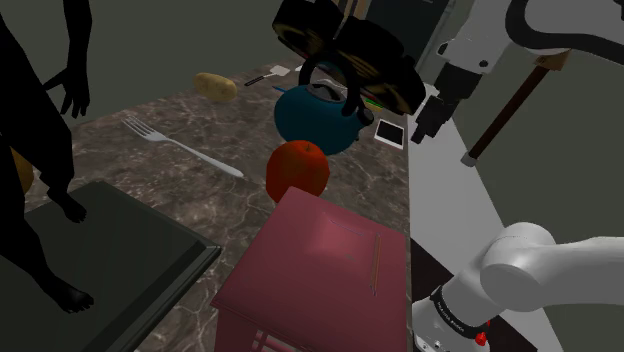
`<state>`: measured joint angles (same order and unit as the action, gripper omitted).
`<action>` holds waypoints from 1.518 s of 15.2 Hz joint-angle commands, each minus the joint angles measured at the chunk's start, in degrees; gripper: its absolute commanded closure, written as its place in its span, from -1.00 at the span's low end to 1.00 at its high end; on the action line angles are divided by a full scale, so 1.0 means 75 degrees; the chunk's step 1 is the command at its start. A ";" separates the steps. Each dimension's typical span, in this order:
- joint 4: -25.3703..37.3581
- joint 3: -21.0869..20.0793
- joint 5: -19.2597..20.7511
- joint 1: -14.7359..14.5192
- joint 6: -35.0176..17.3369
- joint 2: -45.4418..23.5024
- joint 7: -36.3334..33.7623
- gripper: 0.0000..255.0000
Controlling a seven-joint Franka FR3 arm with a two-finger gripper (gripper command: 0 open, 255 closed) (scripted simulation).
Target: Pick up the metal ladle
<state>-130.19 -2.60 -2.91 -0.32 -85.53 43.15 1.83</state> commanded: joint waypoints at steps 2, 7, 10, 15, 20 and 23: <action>0.0187 -0.0088 -0.0043 0.0092 -0.0105 -0.0325 -0.0294 -1.00; 0.1264 -0.0452 -0.0140 0.0554 -0.0484 -0.1948 -0.1741 -1.00; 0.2013 -0.0593 -0.0115 0.0805 -0.0594 -0.2911 -0.2594 -1.00; 0.3412 -0.0669 0.0017 0.1131 -0.0590 -0.4485 -0.3971 -1.00; 0.4994 -0.0547 0.0163 0.1350 -0.0365 -0.6018 -0.5238 -1.00; 0.5053 -0.0504 0.0179 0.1382 -0.0517 -0.6260 -0.5444 -1.00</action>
<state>-92.02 -6.62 -1.60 9.86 -89.03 -2.94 -38.44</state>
